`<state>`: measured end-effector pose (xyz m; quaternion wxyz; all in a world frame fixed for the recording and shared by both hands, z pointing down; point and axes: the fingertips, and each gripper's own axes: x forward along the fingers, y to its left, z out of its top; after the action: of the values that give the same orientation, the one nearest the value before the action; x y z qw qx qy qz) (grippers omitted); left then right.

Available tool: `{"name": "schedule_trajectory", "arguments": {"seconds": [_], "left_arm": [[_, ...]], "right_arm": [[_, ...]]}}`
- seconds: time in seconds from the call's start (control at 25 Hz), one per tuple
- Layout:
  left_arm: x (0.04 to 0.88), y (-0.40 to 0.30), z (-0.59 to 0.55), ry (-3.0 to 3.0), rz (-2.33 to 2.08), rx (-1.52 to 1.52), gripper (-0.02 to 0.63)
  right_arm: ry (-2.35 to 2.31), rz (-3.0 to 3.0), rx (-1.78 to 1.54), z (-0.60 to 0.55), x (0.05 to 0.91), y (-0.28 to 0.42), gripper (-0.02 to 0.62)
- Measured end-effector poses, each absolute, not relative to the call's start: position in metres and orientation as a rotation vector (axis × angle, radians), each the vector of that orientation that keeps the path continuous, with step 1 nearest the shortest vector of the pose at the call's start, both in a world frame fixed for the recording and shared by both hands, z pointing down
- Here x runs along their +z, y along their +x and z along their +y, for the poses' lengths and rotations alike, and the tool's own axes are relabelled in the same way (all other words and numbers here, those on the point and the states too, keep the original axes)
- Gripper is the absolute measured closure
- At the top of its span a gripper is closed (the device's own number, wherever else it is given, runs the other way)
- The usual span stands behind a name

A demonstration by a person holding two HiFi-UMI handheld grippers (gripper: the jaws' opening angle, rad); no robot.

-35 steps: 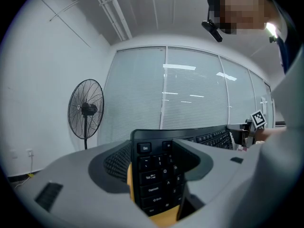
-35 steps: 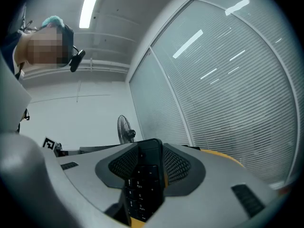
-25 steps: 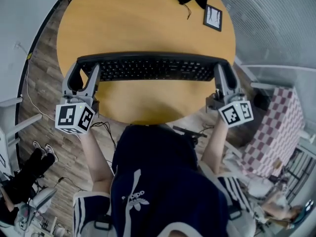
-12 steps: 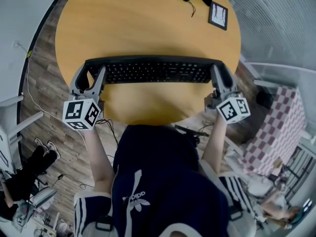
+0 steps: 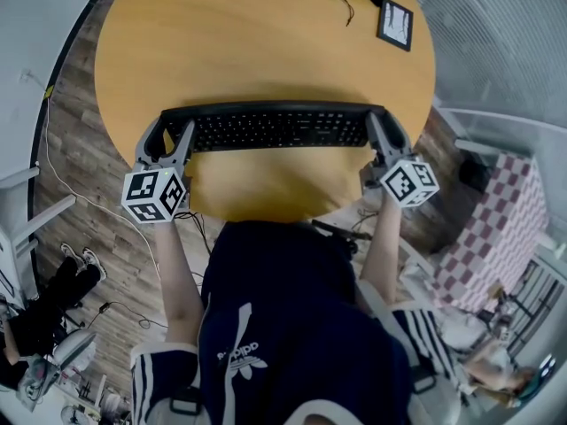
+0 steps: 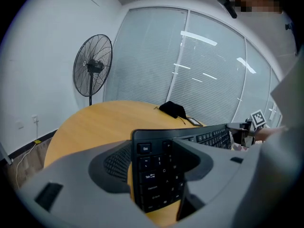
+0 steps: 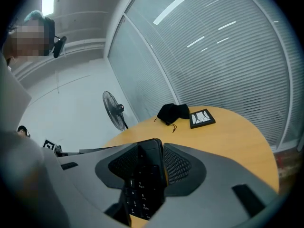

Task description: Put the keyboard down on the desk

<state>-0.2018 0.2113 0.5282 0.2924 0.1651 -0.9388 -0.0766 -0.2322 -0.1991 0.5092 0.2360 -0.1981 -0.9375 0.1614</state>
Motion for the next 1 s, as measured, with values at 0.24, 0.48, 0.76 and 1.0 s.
{"name": "schedule_trajectory", "arguments": {"seconds": [0.24, 0.48, 0.76, 1.0], "left_arm": [[0.552, -0.201, 0.207, 0.435, -2.443, -0.197, 0.354], [0.569, -0.202, 0.201, 0.435, -2.395, -0.204, 0.354], [0.577, -0.205, 0.200, 0.435, -2.372, -0.225, 0.354], [0.587, -0.213, 0.200, 0.424, -2.355, -0.241, 0.354]], "right_arm": [[-0.498, -2.506, 0.485, -0.206, 0.540, -0.228, 0.446], [-0.462, -2.468, 0.485, -0.211, 0.560, -0.228, 0.445], [-0.460, -2.449, 0.484, -0.212, 0.567, -0.236, 0.446], [-0.430, -2.418, 0.471, -0.213, 0.578, -0.244, 0.446]]}}
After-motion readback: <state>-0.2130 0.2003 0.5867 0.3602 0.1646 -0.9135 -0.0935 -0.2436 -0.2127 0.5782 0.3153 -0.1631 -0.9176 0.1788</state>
